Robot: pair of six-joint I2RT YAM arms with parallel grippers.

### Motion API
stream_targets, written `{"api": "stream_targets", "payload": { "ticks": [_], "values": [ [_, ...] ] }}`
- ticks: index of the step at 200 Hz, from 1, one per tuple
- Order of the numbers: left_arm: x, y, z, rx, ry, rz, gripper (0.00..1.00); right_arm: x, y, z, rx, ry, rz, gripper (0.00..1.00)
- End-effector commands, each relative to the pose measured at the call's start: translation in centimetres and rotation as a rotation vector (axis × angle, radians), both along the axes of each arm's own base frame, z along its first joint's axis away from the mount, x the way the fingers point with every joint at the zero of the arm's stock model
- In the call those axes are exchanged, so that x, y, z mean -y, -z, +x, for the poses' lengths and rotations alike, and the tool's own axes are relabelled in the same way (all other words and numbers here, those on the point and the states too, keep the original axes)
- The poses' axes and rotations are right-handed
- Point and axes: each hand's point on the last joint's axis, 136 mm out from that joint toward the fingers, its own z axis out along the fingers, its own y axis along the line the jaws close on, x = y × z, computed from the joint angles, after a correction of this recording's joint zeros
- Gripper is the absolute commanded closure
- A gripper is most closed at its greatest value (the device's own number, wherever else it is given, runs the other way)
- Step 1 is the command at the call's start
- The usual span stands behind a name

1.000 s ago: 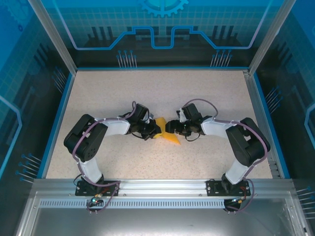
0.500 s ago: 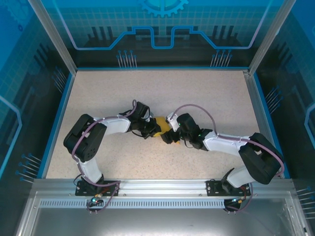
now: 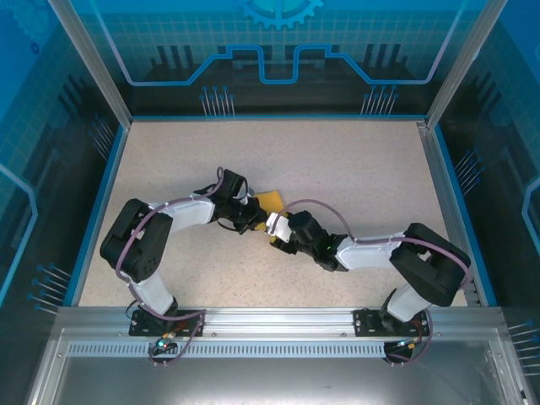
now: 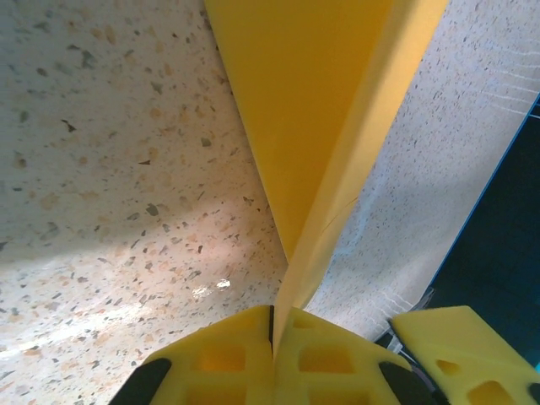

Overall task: Fold a paper plane with a square sheet of paper (pick it up from the middle)
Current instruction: Fold the wing for the fifth time at the center of the table.

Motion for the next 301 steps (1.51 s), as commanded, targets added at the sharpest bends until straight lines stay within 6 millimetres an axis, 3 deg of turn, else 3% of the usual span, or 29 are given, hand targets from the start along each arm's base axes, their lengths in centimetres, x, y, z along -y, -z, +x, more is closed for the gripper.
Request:
{"api": "stream_targets", "payload": {
  "ticks": [1, 23, 68, 99, 147, 181, 245, 301],
  "values": [
    [0.0, -1.7, 0.1, 0.017, 0.02, -0.026, 0.97, -1.1, 0.3, 0.6, 0.091, -0.032, -0.051, 0.44],
    [0.0, -1.7, 0.2, 0.013, 0.02, -0.031, 0.97, -1.7, 1.1, 0.6, 0.099, -0.044, -0.072, 0.44],
    [0.1, -1.8, 0.2, 0.009, 0.018, -0.034, 0.97, -2.3, 0.8, 1.9, 0.169, -0.008, -0.053, 0.48],
    [-0.1, -1.8, 0.2, 0.007, 0.018, -0.032, 0.97, -2.2, 1.0, 2.6, 0.203, 0.009, -0.055, 0.6],
    [-0.7, -2.0, 0.4, 0.008, 0.006, -0.026, 0.95, -2.2, 1.1, 2.1, 0.149, 0.0, -0.006, 0.8],
    [-1.5, -3.3, 1.3, 0.04, -0.012, -0.033, 0.79, -1.6, 1.4, 2.0, 0.073, 0.015, 0.049, 0.9],
    [-6.1, -5.7, 3.1, 0.139, -0.124, 0.012, 0.44, -0.6, 0.5, 2.2, -0.157, 0.065, 0.277, 0.96],
    [-6.3, -5.4, 2.7, 0.182, -0.133, -0.005, 0.38, 0.4, -0.3, 2.8, -0.381, 0.146, 0.496, 0.97]
  ]
}}
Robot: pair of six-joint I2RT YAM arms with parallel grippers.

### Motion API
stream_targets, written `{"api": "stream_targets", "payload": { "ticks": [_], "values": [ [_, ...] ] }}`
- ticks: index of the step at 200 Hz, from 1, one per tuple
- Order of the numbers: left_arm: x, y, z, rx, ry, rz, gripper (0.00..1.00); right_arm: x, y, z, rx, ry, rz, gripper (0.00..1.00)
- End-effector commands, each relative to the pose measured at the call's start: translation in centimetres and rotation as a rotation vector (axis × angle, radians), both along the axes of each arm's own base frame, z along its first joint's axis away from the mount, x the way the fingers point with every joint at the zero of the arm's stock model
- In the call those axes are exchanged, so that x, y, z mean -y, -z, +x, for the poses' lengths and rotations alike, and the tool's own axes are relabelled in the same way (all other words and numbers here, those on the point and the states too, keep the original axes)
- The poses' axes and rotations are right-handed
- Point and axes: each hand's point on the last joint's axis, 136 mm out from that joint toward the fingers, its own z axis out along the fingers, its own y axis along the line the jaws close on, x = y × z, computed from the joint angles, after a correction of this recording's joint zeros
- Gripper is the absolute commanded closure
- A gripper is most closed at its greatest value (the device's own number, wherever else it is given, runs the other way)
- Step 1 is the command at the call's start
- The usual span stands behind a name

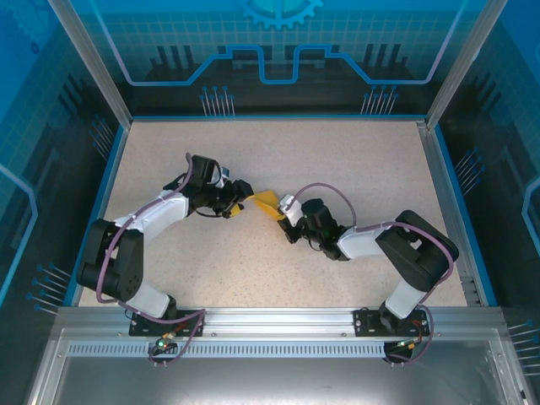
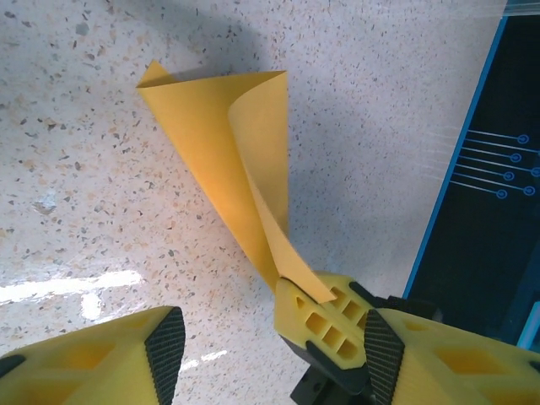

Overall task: Fold a paper plane with a square sheet of paper (pick it up from the middle)
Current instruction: Fold the wing for the fifth time at the center of the table.

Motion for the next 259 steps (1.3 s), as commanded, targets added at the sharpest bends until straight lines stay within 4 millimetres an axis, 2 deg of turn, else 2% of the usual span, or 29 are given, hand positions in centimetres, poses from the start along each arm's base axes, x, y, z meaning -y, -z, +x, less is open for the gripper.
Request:
{"api": "stream_targets", "payload": {
  "ticks": [1, 34, 117, 210, 259],
  "values": [
    [-0.2, 0.5, -0.7, 0.014, 0.006, -0.003, 0.38, -0.3, -0.4, -0.9, -0.153, 0.003, 0.142, 0.97],
    [-0.2, 0.7, -1.1, 0.033, 0.013, -0.013, 0.37, -0.3, -0.7, -0.6, -0.284, 0.032, 0.249, 0.97],
    [1.5, 1.7, -1.8, 0.049, 0.071, -0.04, 0.36, -1.7, 0.4, -0.6, -0.501, 0.071, 0.342, 0.98],
    [4.2, 1.9, -1.8, 0.09, 0.156, -0.065, 0.38, -1.2, 1.7, 0.2, -0.759, 0.127, 0.502, 0.99],
    [5.3, 2.4, -1.6, 0.1, 0.185, -0.078, 0.4, -1.0, 2.0, 0.4, -0.839, 0.131, 0.545, 1.0]
  ]
}}
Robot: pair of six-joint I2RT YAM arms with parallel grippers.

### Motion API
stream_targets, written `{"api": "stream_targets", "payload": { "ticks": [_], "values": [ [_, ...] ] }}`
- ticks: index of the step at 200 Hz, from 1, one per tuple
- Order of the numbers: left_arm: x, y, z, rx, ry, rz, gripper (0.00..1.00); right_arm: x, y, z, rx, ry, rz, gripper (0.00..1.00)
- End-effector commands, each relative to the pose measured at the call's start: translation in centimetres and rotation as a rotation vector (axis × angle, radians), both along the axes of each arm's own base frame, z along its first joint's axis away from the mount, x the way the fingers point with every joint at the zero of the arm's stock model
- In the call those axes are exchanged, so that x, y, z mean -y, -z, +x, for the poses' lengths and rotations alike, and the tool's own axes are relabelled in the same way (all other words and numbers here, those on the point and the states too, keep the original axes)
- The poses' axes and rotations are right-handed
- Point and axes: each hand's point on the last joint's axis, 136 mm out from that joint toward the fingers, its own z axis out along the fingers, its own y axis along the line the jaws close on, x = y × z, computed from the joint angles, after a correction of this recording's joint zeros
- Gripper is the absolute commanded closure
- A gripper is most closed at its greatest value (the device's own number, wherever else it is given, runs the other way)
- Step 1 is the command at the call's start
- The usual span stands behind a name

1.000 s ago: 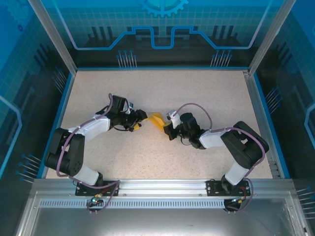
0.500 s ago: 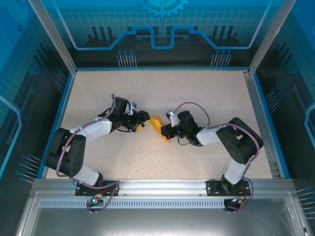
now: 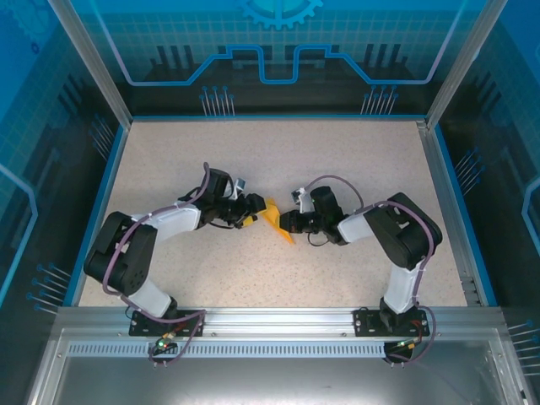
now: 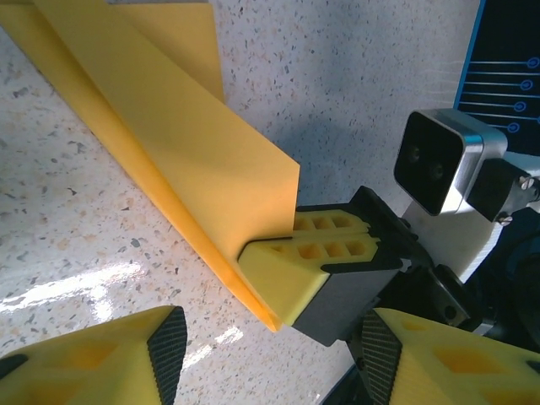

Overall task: Fold a paper plane with a square sheet of paper (pick it up from the middle)
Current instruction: Fold the wing for the fifth time at the center of the table.

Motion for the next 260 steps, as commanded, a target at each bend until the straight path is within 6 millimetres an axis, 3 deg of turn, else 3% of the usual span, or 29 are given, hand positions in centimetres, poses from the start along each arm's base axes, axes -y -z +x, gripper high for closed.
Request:
{"api": "stream_targets", "payload": {
  "ticks": [1, 86, 174, 260],
  "values": [
    [1.0, -0.7, 0.4, 0.043, 0.045, -0.029, 0.4, -0.4, -0.7, 0.7, -0.038, -0.008, 0.062, 0.99],
    [2.0, 0.2, 1.3, 0.064, 0.066, -0.031, 0.43, 0.1, 1.1, 1.1, -0.162, 0.028, 0.087, 1.0],
    [2.9, 1.3, 2.2, 0.089, 0.096, -0.031, 0.46, 0.2, 0.6, 1.3, -0.239, 0.033, 0.144, 1.0],
    [3.6, 2.0, 2.7, 0.103, 0.119, -0.042, 0.52, 0.5, 1.9, 1.1, -0.338, 0.057, 0.129, 1.0]
  ]
}}
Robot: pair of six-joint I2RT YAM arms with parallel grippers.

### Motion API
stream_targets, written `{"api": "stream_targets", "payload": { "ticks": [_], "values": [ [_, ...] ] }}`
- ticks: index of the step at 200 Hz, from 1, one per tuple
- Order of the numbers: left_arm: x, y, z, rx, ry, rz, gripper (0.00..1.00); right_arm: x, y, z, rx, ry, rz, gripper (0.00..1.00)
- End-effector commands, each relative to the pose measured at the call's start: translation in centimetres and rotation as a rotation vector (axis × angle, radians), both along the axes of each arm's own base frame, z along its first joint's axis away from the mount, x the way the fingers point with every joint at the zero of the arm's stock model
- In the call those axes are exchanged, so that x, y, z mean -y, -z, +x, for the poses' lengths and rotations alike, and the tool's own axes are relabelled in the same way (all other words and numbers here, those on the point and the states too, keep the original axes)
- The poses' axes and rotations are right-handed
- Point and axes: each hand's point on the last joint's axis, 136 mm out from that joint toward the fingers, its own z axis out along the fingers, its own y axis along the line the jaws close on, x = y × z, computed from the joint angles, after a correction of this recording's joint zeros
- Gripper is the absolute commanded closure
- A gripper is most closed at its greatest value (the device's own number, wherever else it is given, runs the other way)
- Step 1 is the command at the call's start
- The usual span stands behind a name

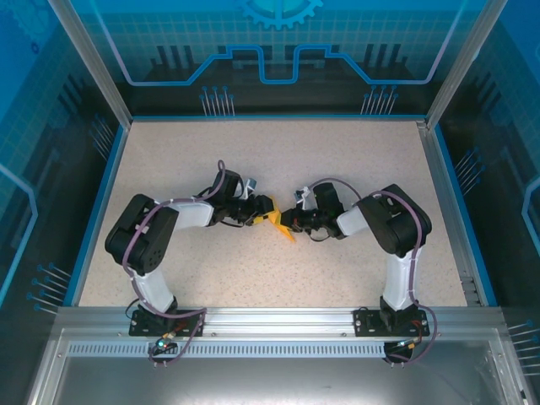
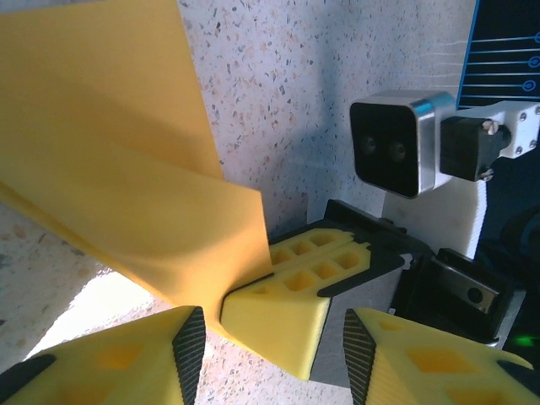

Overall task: Fold a paper plane with a square sheet of paper (pick it up from the middle)
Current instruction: Fold the wing for the fifth time at the center of the table.

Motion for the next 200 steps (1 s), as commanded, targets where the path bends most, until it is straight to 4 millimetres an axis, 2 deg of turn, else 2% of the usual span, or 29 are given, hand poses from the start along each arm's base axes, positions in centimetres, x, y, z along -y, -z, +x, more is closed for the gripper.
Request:
{"api": "stream_targets", "payload": {
  "ticks": [1, 106, 151, 200],
  "values": [
    [1.0, -0.6, 0.6, 0.05, 0.051, -0.021, 0.52, 0.4, 0.6, 0.4, -0.053, 0.014, 0.0, 1.0],
    [1.0, 1.0, 0.9, 0.023, 0.048, 0.0, 0.55, 0.5, 1.6, 0.3, -0.112, 0.015, -0.02, 1.0],
    [1.0, 1.9, 1.0, -0.007, 0.043, 0.021, 0.63, 0.6, 2.2, 0.0, -0.136, 0.013, -0.031, 1.0],
    [0.6, 2.6, 1.0, -0.032, 0.031, 0.049, 0.66, 0.7, 2.7, -0.2, -0.154, 0.012, -0.044, 1.0]
  ]
}}
